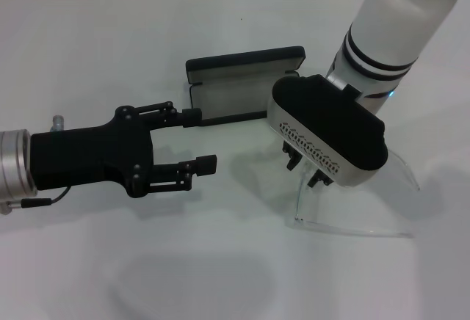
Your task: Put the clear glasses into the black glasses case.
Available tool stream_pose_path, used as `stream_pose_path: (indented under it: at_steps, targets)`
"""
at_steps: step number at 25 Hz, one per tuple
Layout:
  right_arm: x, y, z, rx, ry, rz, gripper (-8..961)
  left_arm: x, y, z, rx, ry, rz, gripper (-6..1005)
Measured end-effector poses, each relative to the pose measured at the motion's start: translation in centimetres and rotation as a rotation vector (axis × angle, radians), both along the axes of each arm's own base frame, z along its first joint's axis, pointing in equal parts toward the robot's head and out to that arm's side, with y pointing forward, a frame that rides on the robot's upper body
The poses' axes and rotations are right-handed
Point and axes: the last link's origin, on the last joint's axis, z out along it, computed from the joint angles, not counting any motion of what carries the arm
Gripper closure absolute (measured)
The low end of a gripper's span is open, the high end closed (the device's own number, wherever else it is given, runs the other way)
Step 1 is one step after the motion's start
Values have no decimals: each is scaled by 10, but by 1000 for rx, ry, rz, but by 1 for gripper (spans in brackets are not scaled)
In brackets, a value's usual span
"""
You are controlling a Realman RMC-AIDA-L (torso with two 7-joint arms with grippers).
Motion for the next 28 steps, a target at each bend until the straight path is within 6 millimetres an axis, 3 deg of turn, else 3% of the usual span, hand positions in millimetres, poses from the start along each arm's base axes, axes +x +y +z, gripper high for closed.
stream_pose_path:
  at_steps: [2,18,28]
  targets:
    - [1,0,-1,3,4,2,598,0,0,0,0,0,0,239]
    - [-1,-3,3,12,15,-39,875,-6,-3,5,23,-10,28,239]
    - [-8,3,45,86,194,-241,888,-14,-2,17,85,-38,67,239]
